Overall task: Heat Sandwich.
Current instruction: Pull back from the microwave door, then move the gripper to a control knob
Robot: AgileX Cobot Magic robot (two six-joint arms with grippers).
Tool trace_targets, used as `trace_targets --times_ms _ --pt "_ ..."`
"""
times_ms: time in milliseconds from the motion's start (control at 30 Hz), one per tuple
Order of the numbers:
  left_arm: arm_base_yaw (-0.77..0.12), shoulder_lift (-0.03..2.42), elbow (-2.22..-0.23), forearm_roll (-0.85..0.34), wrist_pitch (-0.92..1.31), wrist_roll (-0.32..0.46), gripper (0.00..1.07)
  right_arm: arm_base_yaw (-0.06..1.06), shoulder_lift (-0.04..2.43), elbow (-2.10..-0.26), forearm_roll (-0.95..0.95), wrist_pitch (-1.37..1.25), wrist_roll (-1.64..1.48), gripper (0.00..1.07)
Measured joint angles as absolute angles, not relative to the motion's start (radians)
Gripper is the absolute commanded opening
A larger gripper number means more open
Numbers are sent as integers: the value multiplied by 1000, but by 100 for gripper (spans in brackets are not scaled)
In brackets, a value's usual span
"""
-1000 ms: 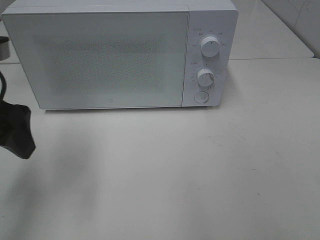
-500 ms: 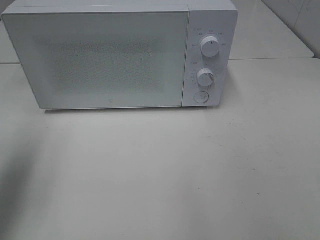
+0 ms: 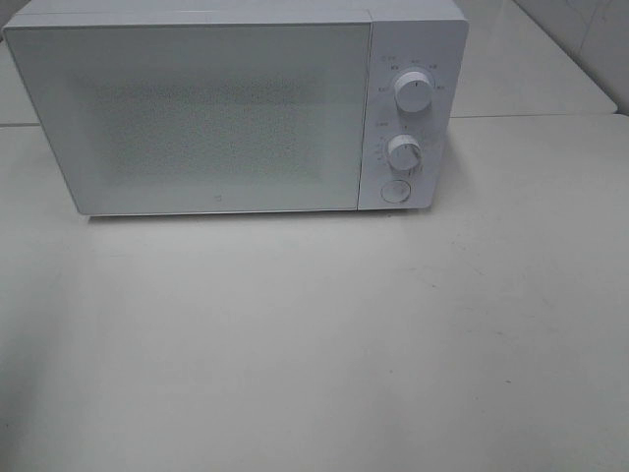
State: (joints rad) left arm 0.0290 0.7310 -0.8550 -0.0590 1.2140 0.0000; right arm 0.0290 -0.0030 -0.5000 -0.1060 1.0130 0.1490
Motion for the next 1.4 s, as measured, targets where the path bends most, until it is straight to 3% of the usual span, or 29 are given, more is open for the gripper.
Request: trace_targets --times_ms 767,1400 --pt "29 33 -564 -47 1213 0 99 29 -3 -500 -106 1013 149 76" --pt "29 -5 -515 -56 1081 0 99 29 -3 -500 -106 1013 149 76"
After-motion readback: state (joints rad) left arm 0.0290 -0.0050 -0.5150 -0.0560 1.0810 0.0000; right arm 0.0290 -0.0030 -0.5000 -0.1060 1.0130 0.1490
